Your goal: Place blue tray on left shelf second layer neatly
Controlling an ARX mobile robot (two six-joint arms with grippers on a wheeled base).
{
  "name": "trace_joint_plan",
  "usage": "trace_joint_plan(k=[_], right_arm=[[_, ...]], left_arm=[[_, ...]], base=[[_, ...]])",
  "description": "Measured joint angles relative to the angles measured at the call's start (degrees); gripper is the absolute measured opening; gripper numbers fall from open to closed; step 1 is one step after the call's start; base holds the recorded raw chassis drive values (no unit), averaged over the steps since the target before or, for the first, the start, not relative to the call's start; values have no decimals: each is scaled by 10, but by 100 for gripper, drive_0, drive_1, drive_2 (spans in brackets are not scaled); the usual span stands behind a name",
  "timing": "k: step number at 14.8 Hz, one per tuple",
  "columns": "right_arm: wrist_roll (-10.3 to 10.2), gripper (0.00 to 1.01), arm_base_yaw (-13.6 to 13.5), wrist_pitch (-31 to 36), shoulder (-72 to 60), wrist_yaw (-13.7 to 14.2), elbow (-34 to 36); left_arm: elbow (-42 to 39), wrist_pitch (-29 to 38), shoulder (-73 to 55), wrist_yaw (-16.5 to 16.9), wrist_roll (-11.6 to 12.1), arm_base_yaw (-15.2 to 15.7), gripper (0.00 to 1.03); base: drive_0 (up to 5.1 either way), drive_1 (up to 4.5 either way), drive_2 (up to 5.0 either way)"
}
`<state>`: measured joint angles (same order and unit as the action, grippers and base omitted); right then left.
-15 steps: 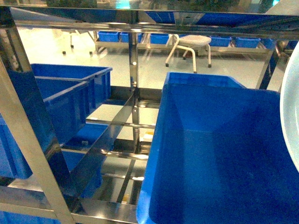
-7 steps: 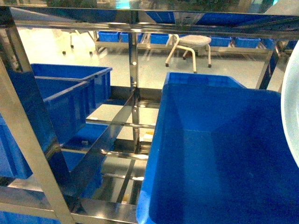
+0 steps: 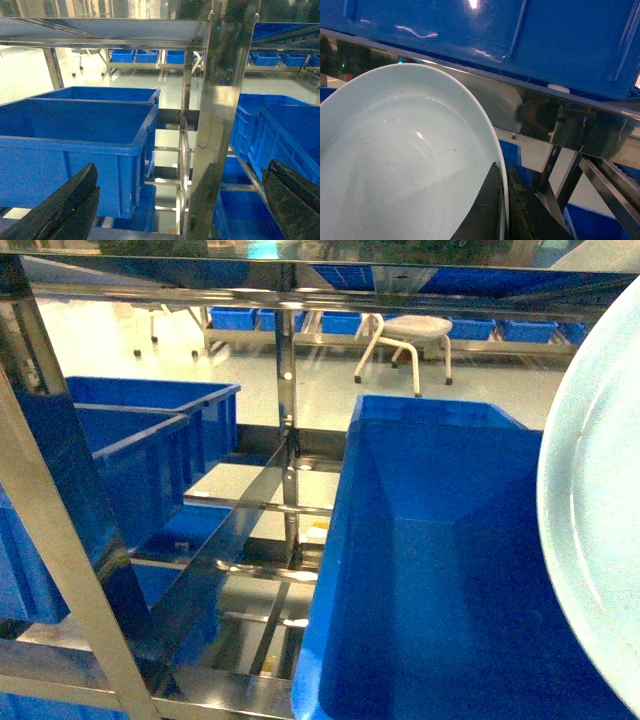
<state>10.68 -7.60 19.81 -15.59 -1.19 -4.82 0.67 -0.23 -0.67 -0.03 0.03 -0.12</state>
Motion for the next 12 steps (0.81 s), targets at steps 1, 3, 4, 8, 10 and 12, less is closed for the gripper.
trace_joint_plan(k=[1, 3, 4, 8, 10, 12], right_arm=[[4, 2, -8, 13, -10, 7, 2], [12, 2, -15, 36, -29, 12, 7], [14, 2, -14, 46, -44, 12, 10], [14, 2, -14, 118, -118, 12, 38], [14, 2, -3, 201, -197, 8, 41], [14, 2, 10, 269, -269, 2, 42]], left_arm=[[0, 0, 0, 0, 0, 0, 98], [0, 0, 0, 0, 0, 0, 98], [0, 0, 0, 0, 0, 0, 98], [0, 0, 0, 0, 0, 0, 98], [0, 0, 0, 0, 0, 0, 98], [0, 0, 0, 0, 0, 0, 98]], base=[[0, 0, 0], [0, 0, 0], [0, 0, 0], [0, 0, 0], [0, 0, 0], [0, 0, 0]])
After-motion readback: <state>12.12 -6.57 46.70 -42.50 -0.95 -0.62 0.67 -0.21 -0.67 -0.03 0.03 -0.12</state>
